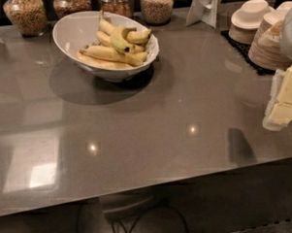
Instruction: Pick banana from white bowl
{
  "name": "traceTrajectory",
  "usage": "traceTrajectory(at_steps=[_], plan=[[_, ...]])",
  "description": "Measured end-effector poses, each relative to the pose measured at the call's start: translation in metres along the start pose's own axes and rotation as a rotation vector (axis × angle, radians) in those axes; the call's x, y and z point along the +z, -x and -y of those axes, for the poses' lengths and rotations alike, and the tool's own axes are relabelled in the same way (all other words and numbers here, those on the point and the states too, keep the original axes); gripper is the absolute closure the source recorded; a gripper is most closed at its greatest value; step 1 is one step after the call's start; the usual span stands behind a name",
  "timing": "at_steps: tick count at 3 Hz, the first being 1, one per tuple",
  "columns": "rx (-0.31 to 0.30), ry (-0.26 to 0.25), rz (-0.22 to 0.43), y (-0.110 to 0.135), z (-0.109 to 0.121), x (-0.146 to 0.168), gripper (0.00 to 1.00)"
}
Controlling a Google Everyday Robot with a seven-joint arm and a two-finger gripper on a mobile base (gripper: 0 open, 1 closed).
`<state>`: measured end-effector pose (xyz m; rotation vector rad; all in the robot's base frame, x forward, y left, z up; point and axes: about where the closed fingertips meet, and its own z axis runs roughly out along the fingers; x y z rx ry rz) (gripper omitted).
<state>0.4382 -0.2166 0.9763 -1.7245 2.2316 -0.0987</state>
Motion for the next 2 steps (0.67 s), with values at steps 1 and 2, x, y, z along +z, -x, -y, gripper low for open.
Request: traceTrajectory(at_steps=[1, 2], plan=[[0.0, 0.0, 0.001, 0.0, 0.0, 0.0, 0.0], [-0.011, -0.03, 0.067, 0.026, 0.013, -0.003, 0.0]])
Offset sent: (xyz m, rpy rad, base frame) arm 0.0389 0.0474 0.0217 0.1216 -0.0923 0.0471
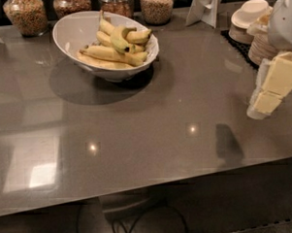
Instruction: Pick banana from white bowl
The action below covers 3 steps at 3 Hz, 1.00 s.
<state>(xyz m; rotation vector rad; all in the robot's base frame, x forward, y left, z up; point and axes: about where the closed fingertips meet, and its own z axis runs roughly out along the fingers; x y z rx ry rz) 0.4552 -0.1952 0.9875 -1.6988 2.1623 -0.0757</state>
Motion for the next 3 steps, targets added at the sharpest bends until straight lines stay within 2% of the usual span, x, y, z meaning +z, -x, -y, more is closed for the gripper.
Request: traceTrajectory(at_steps=[1, 2, 3], plan=[[-0.02, -0.032, 0.084, 0.046, 0.019, 0.005, 0.0], [-0.002, -0.026, 0.15, 0.087, 0.038, 0.021, 0.0], [0.13, 0.035, 0.257, 0.118, 0.06, 0.043, 0.0]])
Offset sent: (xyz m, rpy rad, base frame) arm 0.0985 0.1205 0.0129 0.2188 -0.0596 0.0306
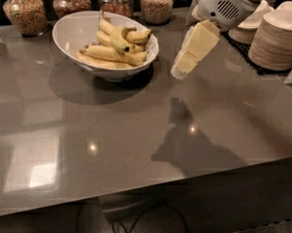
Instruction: Pick banana from white bowl
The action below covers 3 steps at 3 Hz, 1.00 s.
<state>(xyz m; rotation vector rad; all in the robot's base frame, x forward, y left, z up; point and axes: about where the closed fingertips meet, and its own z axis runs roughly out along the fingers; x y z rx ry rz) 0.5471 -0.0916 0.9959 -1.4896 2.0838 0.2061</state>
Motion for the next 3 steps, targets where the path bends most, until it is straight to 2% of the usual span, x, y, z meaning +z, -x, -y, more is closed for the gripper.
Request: traceTrajectory(at_steps=[1, 2, 3], plan=[[0.0, 0.0, 0.0, 0.0, 0.0, 0.0, 0.0], [-0.002, -0.041, 0.082, 0.032, 0.017, 0.013, 0.0], [0.006, -0.084, 0.181, 0.077, 0.041, 0.031, 0.0]])
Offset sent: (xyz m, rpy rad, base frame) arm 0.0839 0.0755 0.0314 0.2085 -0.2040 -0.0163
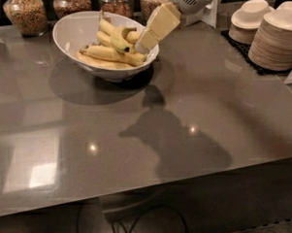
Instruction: Pick banana from white bowl
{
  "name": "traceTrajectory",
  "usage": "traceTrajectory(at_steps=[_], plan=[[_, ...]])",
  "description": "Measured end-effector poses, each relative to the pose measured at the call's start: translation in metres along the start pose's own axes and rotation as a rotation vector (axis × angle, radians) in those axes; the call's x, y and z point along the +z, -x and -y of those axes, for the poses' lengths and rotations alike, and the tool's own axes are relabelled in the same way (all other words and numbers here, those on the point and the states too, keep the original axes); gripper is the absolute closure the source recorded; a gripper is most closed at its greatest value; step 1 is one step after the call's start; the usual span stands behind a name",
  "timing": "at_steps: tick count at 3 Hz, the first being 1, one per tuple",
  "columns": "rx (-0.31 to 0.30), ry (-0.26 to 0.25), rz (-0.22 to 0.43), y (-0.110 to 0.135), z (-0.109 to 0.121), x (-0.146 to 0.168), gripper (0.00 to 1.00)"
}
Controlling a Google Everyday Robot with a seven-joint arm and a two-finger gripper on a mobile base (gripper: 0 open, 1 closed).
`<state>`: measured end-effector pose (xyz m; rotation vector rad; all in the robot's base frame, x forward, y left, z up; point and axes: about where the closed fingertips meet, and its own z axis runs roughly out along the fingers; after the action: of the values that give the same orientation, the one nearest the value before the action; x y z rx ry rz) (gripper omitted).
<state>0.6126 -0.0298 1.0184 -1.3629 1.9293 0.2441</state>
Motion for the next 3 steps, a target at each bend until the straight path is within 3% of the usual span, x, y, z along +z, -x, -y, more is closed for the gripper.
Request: traceTrajectory(at_steps=[1, 2, 3], plan=[[0.005, -0.022, 0.055, 0.024, 0.012, 0.016, 0.0], [0.052, 0.005, 0.162, 0.07, 0.035, 0.059, 0.0], [0.052, 0.005, 0.163, 0.07, 0.035, 0.059, 0.0]])
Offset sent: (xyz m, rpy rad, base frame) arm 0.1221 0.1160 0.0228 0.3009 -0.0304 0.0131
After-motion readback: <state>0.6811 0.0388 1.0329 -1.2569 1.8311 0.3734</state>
